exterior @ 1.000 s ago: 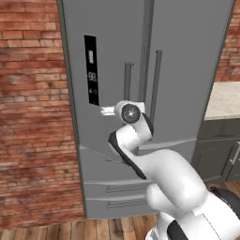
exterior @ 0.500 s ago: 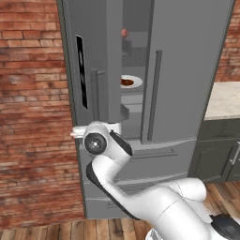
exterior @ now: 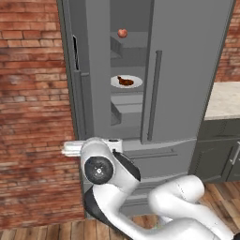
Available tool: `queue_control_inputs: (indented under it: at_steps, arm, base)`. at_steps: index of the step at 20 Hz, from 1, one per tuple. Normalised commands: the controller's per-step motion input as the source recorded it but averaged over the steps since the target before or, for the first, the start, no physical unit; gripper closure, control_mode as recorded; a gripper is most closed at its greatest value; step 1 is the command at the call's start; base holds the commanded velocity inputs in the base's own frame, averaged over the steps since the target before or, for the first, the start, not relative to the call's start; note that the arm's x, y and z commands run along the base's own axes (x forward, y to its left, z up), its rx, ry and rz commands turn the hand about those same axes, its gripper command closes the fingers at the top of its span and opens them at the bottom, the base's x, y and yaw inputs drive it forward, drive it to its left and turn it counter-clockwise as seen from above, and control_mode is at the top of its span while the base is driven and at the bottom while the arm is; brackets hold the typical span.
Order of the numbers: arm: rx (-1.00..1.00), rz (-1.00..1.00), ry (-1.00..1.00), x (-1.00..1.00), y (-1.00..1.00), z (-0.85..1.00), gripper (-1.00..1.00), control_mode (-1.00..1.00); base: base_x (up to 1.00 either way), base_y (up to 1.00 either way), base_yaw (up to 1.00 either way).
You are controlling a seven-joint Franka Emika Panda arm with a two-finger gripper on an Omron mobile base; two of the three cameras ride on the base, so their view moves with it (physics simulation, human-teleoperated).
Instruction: Retrieve the chicken drumstick from the fridge and place it on the saucepan with marinade on the stove.
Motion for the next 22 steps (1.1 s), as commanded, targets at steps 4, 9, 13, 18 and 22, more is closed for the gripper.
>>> queue_control_inputs:
  at_steps: [4, 9, 13, 18, 22]
  arm:
    - [0.32, 0.25, 0.00, -0.93, -1.00, 0.78, -1.00, -1.00]
    - [0.33, 0.25, 0.00, -0.64, -0.99, 0.81, -1.00, -1.00]
    - [0.31, 0.34, 0.00, 0.01, -0.87, 0.58, -1.00, -1.00]
    - [0.14, 0.21, 0.11, 0.32, -0.49, 0.07, -1.00, -1.00]
    - [0.01, 0.11, 0.05, 0.47, -0.17, 0.00, -1.00, -1.00]
  base:
    - [0.00, 0.00, 0.00]
    - [0.00, 0.00, 0.00]
    - [0.00, 0.00, 0.00]
    - [0.00, 0.00, 0.00]
    - [0.00, 0.00, 0.00]
